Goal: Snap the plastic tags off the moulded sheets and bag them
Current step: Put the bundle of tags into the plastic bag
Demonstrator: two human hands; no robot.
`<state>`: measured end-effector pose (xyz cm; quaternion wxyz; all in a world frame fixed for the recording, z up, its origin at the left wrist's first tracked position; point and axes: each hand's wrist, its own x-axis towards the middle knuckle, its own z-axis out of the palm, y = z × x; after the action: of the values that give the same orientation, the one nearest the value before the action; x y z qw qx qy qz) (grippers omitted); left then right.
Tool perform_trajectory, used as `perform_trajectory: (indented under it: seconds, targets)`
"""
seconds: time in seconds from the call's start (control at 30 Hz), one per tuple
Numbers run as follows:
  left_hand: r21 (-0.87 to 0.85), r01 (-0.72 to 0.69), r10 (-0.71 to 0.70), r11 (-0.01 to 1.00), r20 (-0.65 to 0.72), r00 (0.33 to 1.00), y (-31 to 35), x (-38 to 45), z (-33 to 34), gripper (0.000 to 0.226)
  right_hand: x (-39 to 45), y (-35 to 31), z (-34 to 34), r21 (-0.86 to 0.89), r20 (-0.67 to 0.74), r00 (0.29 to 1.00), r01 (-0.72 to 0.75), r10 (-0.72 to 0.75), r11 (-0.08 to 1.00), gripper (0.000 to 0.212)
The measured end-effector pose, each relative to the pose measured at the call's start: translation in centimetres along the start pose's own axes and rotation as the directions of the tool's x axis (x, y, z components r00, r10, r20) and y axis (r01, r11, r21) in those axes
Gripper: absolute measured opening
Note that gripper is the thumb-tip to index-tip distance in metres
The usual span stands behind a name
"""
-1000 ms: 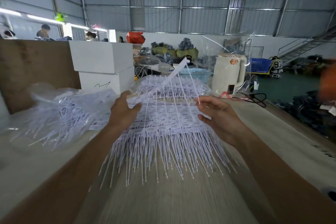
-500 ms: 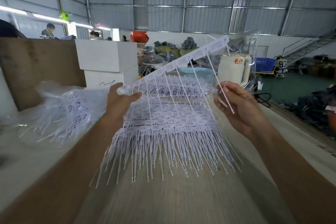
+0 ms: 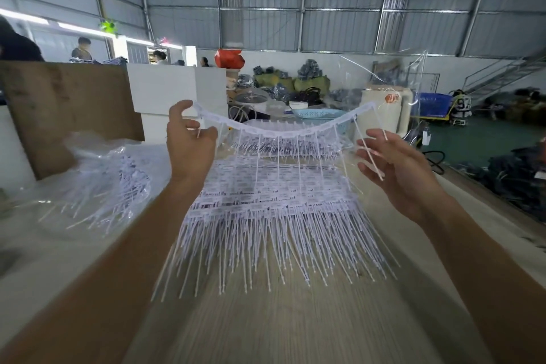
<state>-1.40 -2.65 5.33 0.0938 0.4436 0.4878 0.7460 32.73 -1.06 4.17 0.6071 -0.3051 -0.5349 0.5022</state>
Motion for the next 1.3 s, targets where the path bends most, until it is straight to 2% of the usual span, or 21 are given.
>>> perform_trajectory:
  seconds: [0.13,0.27,0.4,0.53,0.6,0.67,0.7,0.73,0.77,0.8,0.83,0.87,0.9,1.0,1.07,1.2,1.3]
  targets:
    - [-0.094,-0.035,0.023,0.995,-0.12,0.993,1.1,0.4,-0.2,0.049,-0.3,-1.5,-0.7,0.067,0.086,0.996,0.031,-0.036,0.997,0.023]
    - [-0.097,-0.116,0.098,0.989,-0.168,0.981,2.6,0.8,-0.7,0.048,-0.6,-2.7,-0.5,0.034,0.02,0.999,0.032,-0.032,0.999,0.012]
    - [-0.097,-0.158,0.141,0.983,-0.16,0.977,4.0,0.7,-0.6,0.05,-0.7,-3.4,0.4,-0.04,-0.038,0.998,0.051,-0.052,0.998,0.026]
    - [0.087,-0.172,0.185,0.981,-0.184,0.965,5.1,0.5,-1.0,0.053,-0.7,-3.7,0.8,0.008,-0.069,0.995,0.068,-0.067,0.998,0.018]
    - [0.287,-0.164,0.219,0.944,-0.173,0.96,5.7,0.1,-1.1,0.054,-1.0,-3.8,1.3,0.022,-0.044,0.996,0.079,-0.078,0.997,0.021]
    - [0.53,-0.205,0.311,0.823,-0.118,0.943,7.2,-0.6,-1.0,0.059,-1.3,-3.9,2.5,-0.009,0.011,0.996,0.084,-0.084,0.996,0.022]
    - [0.616,-0.275,0.397,0.738,-0.067,0.915,8.1,-1.1,-0.8,0.058,-1.5,-3.9,3.3,-0.027,0.067,0.994,0.084,-0.082,0.996,0.023]
    - [0.633,-0.375,0.475,0.677,0.013,0.88,9.0,-1.6,-0.5,0.052,-1.8,-3.8,4.3,-0.032,0.135,0.988,0.085,-0.08,0.996,0.025]
    - [0.564,-0.483,0.51,0.67,0.123,0.851,9.9,-2.1,0.0,0.043,-2.1,-3.8,5.2,-0.025,0.202,0.976,0.09,-0.083,0.996,0.028]
    - [0.442,-0.538,0.483,0.718,0.241,0.842,10.8,-2.7,0.5,0.032,-2.4,-3.8,6.1,-0.015,0.261,0.961,0.098,-0.09,0.995,0.03]
    - [0.309,-0.513,0.403,0.801,0.356,0.843,11.5,-3.4,1.1,0.027,-2.6,-3.8,6.9,-0.011,0.309,0.946,0.11,-0.102,0.994,0.032]
    - [0.212,-0.449,0.321,0.868,0.45,0.833,11.9,-3.9,1.6,0.029,-2.9,-3.9,7.6,-0.013,0.342,0.933,0.128,-0.115,0.992,0.032]
    - [0.172,-0.42,0.283,0.891,0.512,0.811,12.0,-4.3,2.0,0.036,-3.1,-3.9,8.1,-0.021,0.359,0.924,0.15,-0.132,0.989,0.032]
    - [0.165,-0.499,0.327,0.851,0.577,0.749,12.2,-5.0,2.6,0.051,-3.4,-4.4,8.7,-0.117,0.329,0.925,0.238,-0.189,0.964,0.027]
    - [0.215,-0.538,0.339,0.815,0.577,0.743,12.4,-5.1,2.7,0.051,-3.5,-4.8,8.5,-0.198,0.321,0.926,0.271,-0.198,0.942,0.028]
    - [0.217,-0.626,0.399,0.749,0.606,0.688,12.9,-5.3,2.6,0.045,-3.6,-5.8,8.3,-0.226,0.315,0.936,0.234,-0.156,0.946,0.04]
    - [0.224,-0.676,0.414,0.702,0.644,0.643,12.9,-5.4,2.5,0.04,-3.6,-6.2,8.1,-0.222,0.34,0.93,0.227,-0.143,0.948,0.033]
